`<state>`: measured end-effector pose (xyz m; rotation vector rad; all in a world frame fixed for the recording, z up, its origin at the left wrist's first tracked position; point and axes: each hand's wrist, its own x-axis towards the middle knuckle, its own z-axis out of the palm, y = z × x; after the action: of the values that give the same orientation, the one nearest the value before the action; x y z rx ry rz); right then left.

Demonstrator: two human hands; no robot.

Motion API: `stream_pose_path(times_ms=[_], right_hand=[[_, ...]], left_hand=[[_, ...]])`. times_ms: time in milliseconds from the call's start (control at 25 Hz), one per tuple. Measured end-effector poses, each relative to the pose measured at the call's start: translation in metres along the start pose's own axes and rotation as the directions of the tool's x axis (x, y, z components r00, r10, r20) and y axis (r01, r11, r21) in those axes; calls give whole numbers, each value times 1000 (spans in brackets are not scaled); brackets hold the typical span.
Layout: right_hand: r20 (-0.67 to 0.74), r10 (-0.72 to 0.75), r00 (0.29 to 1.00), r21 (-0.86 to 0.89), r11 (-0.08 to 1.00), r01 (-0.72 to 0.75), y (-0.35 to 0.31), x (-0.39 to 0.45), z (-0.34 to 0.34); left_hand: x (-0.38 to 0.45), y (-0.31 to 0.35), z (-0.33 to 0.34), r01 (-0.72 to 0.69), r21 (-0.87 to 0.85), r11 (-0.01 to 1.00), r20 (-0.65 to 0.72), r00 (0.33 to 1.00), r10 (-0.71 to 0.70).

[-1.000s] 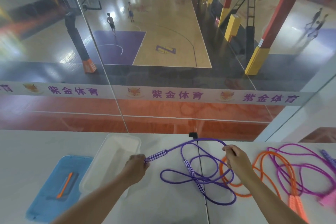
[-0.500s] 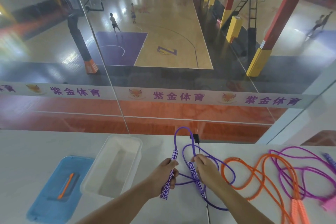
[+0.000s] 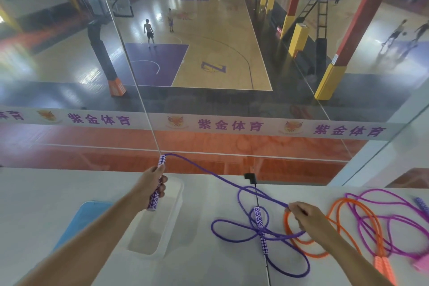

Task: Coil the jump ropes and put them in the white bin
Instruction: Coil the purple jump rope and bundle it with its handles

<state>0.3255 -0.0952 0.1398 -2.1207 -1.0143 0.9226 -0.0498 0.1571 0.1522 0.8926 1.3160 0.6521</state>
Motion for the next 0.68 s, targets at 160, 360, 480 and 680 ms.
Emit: stream_pose_path(times_ms=[160,360,480,680], right_hand=[[144,100,984,406,901,-151,-12,-15,43],[288,-5,958,611,771,-179,-54,-28,111],[234,-36,972,638,760,-125,-70,-27,117],[315,-87,945,322,946,-21,-69,-29,109]], left_hand=[[-18,-36,36,124,-96,988,88,989,-115],[-55,-82,94,339,-224,914,282,920,-273],[-75,-95,108,448,-130,884,370,849,-376],[-88,-106,110,452,-59,890,411,824,-391]])
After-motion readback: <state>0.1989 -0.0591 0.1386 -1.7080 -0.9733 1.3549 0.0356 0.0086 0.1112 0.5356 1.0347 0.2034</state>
